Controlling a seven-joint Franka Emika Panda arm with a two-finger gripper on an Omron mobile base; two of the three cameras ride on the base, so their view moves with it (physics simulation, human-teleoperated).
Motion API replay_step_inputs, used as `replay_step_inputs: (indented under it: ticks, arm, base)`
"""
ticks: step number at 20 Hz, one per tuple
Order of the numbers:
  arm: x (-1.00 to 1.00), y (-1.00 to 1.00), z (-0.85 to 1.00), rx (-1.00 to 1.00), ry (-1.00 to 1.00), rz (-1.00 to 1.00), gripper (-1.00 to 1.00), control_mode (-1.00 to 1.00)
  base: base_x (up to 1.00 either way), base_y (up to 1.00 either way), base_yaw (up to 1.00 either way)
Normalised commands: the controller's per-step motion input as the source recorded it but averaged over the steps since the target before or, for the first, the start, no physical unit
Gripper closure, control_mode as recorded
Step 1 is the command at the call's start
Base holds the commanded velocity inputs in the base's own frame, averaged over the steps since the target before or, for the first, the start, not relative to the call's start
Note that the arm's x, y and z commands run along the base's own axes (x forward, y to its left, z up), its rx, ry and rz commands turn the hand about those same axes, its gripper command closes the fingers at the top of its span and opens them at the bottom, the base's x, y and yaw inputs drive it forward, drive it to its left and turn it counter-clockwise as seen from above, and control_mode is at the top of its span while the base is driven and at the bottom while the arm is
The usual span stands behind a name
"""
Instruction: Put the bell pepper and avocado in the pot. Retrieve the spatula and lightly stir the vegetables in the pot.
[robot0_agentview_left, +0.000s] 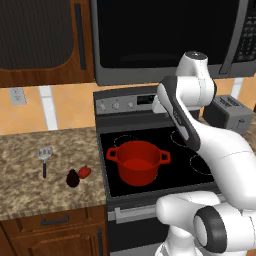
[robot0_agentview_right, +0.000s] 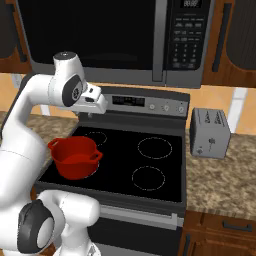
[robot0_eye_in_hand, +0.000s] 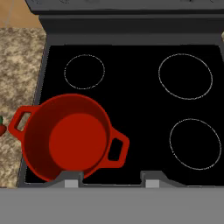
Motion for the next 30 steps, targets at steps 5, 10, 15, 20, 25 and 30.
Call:
replay_step_inputs:
  ticks: [5, 10, 15, 20, 25, 30]
  arm:
    - [0.00, 0.00, 0.00, 0.00, 0.00, 0.00, -1.00, 1.00]
    - [0.00, 0.00, 0.00, 0.00, 0.00, 0.00, -1.00, 1.00]
    - [0.00, 0.00, 0.00, 0.00, 0.00, 0.00, -1.00, 1.00]
    - [0.00, 0.00, 0.00, 0.00, 0.00, 0.00, -1.00, 1.00]
    - [-0.01, 0.39, -0.09, 0.00, 0.00, 0.01, -1.00, -1.00]
    - [-0.18, 0.66, -0.49, -0.03, 0.05, 0.06, -1.00, -1.00]
  base:
    - [0.00, 0.20, 0.00]
    - [0.00, 0.57, 0.00]
    - [0.00, 0.56, 0.00]
    - [0.00, 0.52, 0.00]
    - [0.00, 0.00, 0.00]
    - [0.00, 0.00, 0.00]
